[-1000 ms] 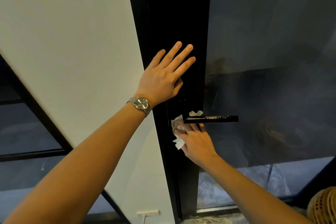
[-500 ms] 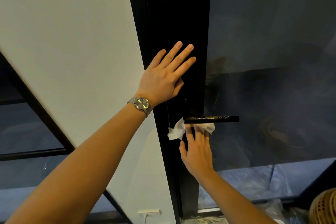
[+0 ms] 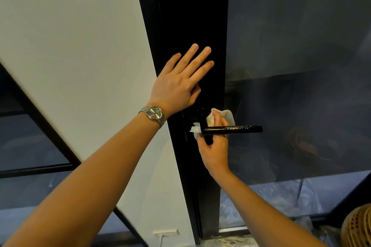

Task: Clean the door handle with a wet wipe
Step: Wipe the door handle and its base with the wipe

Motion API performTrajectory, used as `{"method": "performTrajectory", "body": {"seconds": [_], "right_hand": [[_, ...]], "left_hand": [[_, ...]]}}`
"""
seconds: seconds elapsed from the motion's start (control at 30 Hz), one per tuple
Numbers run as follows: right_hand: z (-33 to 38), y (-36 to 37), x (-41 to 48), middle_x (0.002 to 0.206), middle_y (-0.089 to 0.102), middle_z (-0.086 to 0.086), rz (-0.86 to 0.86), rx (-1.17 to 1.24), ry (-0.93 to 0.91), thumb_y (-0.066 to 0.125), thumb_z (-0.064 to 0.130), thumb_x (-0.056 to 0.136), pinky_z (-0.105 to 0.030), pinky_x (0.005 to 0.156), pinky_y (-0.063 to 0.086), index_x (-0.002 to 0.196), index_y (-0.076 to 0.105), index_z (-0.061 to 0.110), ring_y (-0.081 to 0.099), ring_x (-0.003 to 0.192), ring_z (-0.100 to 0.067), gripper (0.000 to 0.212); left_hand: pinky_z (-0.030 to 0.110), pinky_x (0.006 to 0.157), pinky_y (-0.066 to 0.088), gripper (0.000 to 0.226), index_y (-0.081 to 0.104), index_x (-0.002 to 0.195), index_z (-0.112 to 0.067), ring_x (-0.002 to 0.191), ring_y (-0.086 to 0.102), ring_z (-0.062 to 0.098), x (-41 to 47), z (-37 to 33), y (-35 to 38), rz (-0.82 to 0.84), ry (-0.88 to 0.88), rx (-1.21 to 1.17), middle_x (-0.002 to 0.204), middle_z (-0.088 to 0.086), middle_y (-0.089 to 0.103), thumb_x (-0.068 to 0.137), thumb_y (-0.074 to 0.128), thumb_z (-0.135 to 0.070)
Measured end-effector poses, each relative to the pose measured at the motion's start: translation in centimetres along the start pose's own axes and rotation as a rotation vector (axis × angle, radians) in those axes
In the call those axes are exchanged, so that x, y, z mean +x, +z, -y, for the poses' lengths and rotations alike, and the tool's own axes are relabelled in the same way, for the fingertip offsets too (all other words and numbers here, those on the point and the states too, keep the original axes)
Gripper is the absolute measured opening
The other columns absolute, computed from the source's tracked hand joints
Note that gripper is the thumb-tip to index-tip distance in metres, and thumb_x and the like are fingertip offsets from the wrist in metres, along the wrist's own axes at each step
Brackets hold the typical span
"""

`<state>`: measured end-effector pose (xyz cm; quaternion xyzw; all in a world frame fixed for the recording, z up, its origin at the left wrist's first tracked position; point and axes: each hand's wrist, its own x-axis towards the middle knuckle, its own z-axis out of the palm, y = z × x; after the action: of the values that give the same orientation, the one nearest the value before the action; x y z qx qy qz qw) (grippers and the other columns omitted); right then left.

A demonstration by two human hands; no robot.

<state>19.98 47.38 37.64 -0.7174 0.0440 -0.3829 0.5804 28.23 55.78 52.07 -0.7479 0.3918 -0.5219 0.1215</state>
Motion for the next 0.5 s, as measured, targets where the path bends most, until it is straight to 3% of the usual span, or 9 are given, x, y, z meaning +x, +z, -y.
{"method": "performTrajectory", "body": {"seconds": [0.07, 0.2, 0.27, 0.33, 0.4, 0.5], "right_hand": [[-0.4, -0.1, 0.6, 0.131, 0.034, -0.006, -0.008, -0.014, -0.061, 0.069, 0.005, 0.08, 0.0, 0.094, 0.035, 0.137, 0.039, 0.003, 0.037, 0.118, 0.003, 0.065], [-1.2, 0.1, 1.1, 0.131, 0.03, 0.002, 0.003, -0.024, -0.066, 0.069, 0.033, 0.076, -0.02, 0.099, 0.046, 0.136, 0.041, 0.014, 0.038, 0.124, -0.008, 0.069], [-1.4, 0.0, 1.0, 0.131, 0.033, 0.003, 0.017, -0.01, -0.036, 0.07, 0.027, 0.078, -0.023, 0.099, 0.047, 0.136, 0.041, 0.014, 0.038, 0.123, -0.003, 0.066], [-1.3, 0.1, 0.5, 0.131, 0.039, -0.001, 0.007, 0.105, 0.068, 0.072, 0.013, 0.08, -0.029, 0.098, 0.05, 0.133, 0.042, 0.015, 0.043, 0.125, -0.014, 0.061], [-0.9, 0.3, 0.0, 0.13, 0.041, -0.004, -0.02, 0.211, 0.135, 0.071, 0.002, 0.079, -0.023, 0.095, 0.05, 0.129, 0.043, 0.015, 0.046, 0.125, -0.022, 0.059], [0.0, 0.5, 0.2, 0.119, 0.044, 0.01, -0.024, 0.301, 0.208, 0.071, -0.003, 0.077, -0.014, 0.091, 0.049, 0.132, 0.044, 0.009, 0.045, 0.122, -0.018, 0.062]], "left_hand": [[0.037, 0.11, 0.018, 0.057, 0.037, 0.138, -0.022, 0.138, 0.029, 0.026, 0.0, 0.0, 0.1, -0.001, -0.001, 0.004, 0.149, 0.004, 0.034, 0.085, 0.049, -0.039], [0.037, 0.109, 0.022, 0.056, 0.038, 0.138, -0.023, 0.137, 0.03, 0.026, 0.0, 0.0, 0.1, -0.01, -0.005, 0.004, 0.148, 0.004, 0.035, 0.085, 0.048, -0.038], [0.037, 0.109, 0.022, 0.056, 0.038, 0.138, -0.022, 0.137, 0.03, 0.026, 0.0, 0.0, 0.0, -0.007, -0.006, 0.0, 0.148, 0.004, 0.035, 0.085, 0.048, -0.038], [0.037, 0.109, 0.021, 0.056, 0.037, 0.138, -0.022, 0.138, 0.03, 0.026, 0.0, 0.0, 0.0, -0.005, -0.004, 0.002, 0.148, 0.004, 0.035, 0.085, 0.047, -0.038], [0.037, 0.109, 0.021, 0.056, 0.037, 0.138, -0.023, 0.138, 0.03, 0.026, -0.1, -0.1, 0.0, -0.003, -0.004, 0.008, 0.148, 0.004, 0.035, 0.086, 0.046, -0.039], [0.037, 0.109, 0.024, 0.056, 0.038, 0.138, -0.023, 0.137, 0.03, 0.026, -0.1, 0.0, 0.1, -0.007, -0.008, -0.002, 0.148, 0.004, 0.035, 0.085, 0.047, -0.039]]}}
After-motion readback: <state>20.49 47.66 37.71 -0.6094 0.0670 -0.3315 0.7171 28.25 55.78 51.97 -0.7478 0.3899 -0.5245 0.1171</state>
